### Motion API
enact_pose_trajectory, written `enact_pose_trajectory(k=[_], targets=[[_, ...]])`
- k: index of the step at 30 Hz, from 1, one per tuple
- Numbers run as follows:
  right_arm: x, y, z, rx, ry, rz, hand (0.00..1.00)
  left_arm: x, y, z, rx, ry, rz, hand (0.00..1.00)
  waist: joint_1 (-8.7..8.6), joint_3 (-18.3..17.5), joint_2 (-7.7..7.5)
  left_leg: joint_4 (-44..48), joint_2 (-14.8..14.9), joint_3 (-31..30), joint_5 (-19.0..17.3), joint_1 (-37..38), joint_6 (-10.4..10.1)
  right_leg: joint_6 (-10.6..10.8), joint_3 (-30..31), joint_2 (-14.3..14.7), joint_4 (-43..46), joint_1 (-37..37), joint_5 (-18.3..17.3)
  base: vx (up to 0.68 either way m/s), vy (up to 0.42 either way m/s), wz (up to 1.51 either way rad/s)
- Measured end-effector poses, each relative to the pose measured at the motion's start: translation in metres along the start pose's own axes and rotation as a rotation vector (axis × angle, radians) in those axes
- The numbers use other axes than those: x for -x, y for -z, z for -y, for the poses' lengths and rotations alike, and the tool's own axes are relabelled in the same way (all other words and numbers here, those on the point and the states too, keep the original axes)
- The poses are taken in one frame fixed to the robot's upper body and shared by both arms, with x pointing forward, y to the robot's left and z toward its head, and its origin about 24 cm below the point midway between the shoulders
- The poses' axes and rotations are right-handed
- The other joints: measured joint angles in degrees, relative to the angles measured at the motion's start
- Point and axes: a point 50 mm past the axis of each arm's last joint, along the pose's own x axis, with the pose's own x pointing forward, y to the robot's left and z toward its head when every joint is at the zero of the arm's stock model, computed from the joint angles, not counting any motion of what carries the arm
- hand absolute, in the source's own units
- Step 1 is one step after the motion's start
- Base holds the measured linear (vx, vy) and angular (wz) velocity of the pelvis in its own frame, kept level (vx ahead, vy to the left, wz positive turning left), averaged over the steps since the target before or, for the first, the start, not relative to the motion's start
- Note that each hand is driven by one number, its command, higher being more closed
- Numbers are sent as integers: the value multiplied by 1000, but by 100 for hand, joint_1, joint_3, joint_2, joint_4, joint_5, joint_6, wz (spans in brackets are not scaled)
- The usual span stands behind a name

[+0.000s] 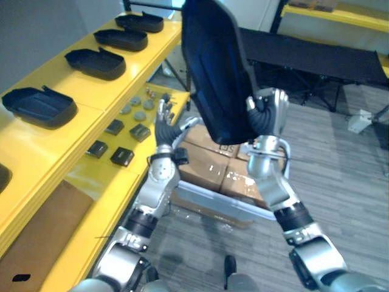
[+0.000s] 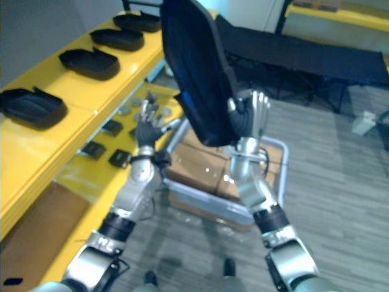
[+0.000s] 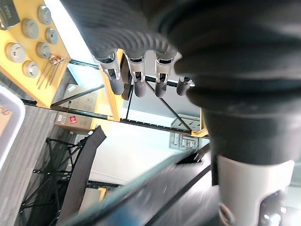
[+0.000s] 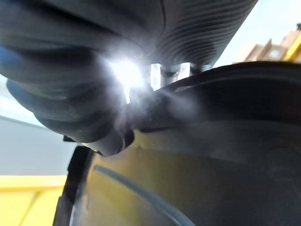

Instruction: Walk over and take plastic housings, then place them on the shelf

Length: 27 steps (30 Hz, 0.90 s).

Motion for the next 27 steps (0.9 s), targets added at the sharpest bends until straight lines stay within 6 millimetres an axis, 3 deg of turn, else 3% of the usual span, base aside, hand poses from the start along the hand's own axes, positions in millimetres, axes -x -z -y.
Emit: enact_pose_trajectory(k=[9,18,19,27], targets=[[4,-7,-6,-33,-26,36,100,4,11,14,68,112,-93,0,2,-157,13,11,0,-23,-1,-12,0,1,-25,1,-50,34,9,-11,1,0],[16,-23,-17,-138,-68,106,100,5,18,15,111,92,-142,0,83,-205,19,25,0,-53,-1,-12,1,2,-59,-2,-57,62,10,-12,3,1],[19,-24,-18,-149,-75,108,100,5,18,14,111,88,-143,100,94,-207,17,25,0,-56,-1,-12,1,2,-63,-2,-57,64,10,0,0,0],[44,-19,-26,-194,-129,38,100,8,25,7,163,9,-145,100,109,-242,1,19,-2,-55,-2,-18,0,2,-74,-5,-70,63,10,0,0,0]])
